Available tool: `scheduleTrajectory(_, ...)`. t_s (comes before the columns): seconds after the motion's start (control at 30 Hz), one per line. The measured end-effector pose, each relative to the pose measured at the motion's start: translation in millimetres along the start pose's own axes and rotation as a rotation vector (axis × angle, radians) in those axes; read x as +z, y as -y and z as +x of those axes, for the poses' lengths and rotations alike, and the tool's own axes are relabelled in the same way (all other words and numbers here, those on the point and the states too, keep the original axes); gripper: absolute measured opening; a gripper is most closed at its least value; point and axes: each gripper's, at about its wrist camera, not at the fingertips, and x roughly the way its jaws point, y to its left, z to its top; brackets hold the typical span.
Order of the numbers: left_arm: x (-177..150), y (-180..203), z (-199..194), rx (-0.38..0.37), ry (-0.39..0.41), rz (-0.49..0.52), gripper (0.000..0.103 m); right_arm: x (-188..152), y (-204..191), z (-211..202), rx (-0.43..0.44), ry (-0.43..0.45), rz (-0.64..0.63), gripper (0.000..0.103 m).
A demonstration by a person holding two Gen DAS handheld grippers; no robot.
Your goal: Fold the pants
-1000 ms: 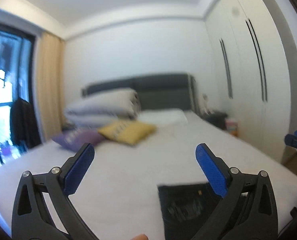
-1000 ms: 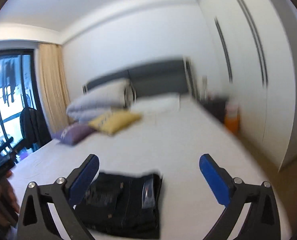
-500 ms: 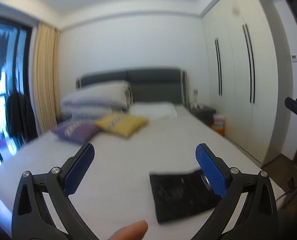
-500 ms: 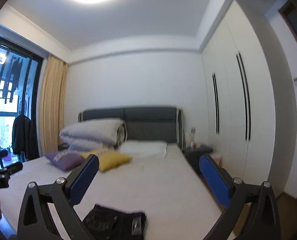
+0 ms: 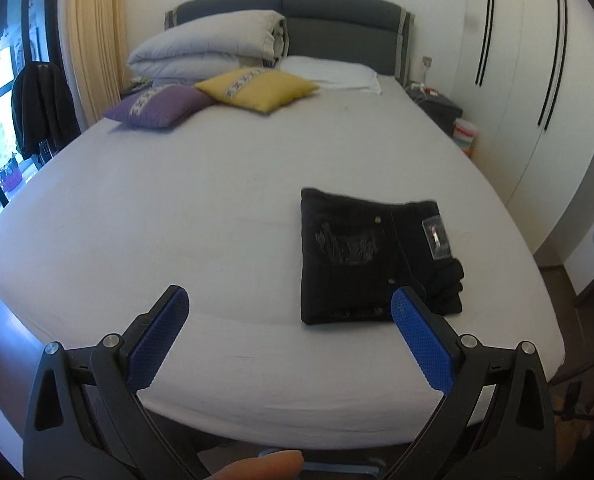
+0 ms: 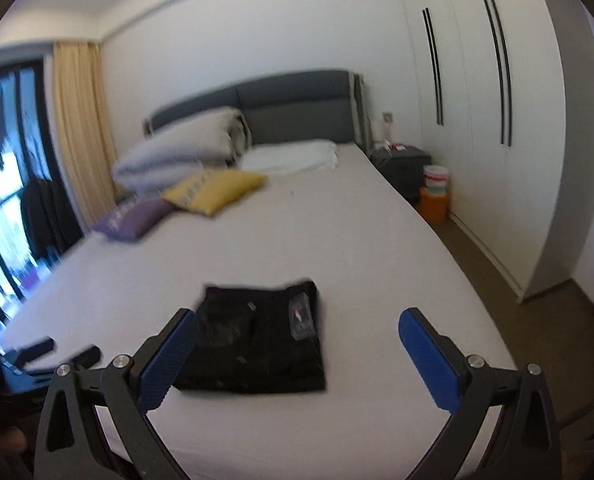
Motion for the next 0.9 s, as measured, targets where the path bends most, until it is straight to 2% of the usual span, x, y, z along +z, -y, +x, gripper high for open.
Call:
scheduleTrajectory(0.13, -3.0, 6.6, 28.4, -0.002, -0.022, 0.008, 0.103, -12.8, -8.9, 16.6, -0.019, -0.088, -0.008, 0.103)
scheduleTrajectory(0.27, -4.8, 9.3, 46.8, -0.002, -0.046, 0.014, 0.103, -17.6, -13.4, 23.2, -0.016, -0.127, -0.012, 0.103)
scheduleTrajectory(0.9, -7.5, 18.2, 56.1, 0.005, -0.081, 0.036, 0.103, -23.7, -20.1, 26.1, -0.019, -0.193, -0.028, 0.103)
